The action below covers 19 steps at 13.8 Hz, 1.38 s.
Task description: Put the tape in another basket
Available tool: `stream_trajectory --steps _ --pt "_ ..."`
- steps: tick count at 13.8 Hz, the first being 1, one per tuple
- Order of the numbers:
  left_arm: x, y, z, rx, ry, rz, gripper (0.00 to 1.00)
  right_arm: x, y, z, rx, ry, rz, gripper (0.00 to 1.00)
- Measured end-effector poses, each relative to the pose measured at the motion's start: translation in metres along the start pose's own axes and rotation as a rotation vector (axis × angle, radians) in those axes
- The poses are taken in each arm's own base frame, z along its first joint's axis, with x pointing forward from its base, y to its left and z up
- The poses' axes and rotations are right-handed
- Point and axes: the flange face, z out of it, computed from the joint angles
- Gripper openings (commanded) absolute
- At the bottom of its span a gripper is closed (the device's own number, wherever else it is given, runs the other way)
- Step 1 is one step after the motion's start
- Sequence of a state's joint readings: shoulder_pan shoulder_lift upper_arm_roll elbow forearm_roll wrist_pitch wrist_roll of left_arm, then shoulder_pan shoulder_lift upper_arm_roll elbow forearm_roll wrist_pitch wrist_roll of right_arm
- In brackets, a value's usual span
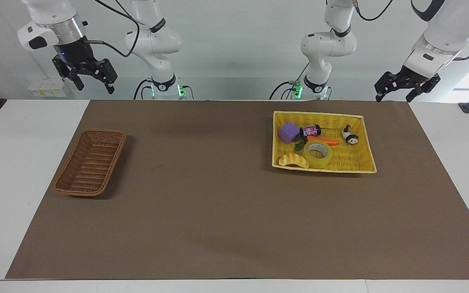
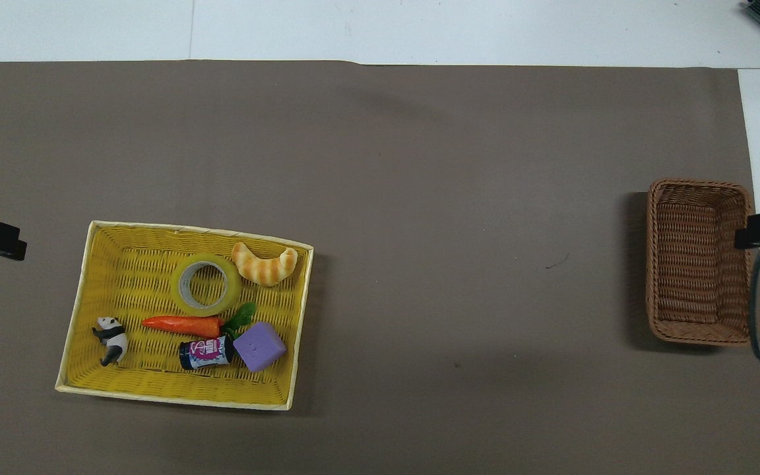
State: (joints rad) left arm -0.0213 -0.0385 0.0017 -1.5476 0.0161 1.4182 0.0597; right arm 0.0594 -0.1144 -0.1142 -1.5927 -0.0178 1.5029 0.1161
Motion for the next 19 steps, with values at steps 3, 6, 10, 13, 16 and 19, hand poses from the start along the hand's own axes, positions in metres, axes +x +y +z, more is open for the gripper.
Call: stream_trajectory --steps 3,6,10,13,16,19 --pt "0.0 0.0 0.0 0.0 0.0 0.001 1.0 0.0 -0.0003 0.0 0.0 0.0 -0.001 1.0" --pt "0.0 0.0002 0.0 0.0 0.0 0.001 1.0 -0.0001 -0.0006 0.0005 0.0 -0.001 -0.001 1.0" --pt "0.0001 0.001 0.0 0.0 0.0 0.003 1.0 -0.0003 -0.0014 0.0008 0.0 -0.002 -0.003 1.0" --pt "0.0001 0.0018 0.0 0.0 0.0 0.004 1.0 -0.0039 0.0 0.0017 -0.003 -0.027 -0.005 1.0" --pt "0.0001 0.0024 0.0 0.001 0.0 0.005 1.0 -0.0053 0.002 0.0004 -0.004 -0.028 -0.004 1.0" --pt "0.0001 0.0021 0.0 0.0 0.0 0.004 1.0 -0.0053 0.0019 0.0003 -0.004 -0.027 -0.004 1.0"
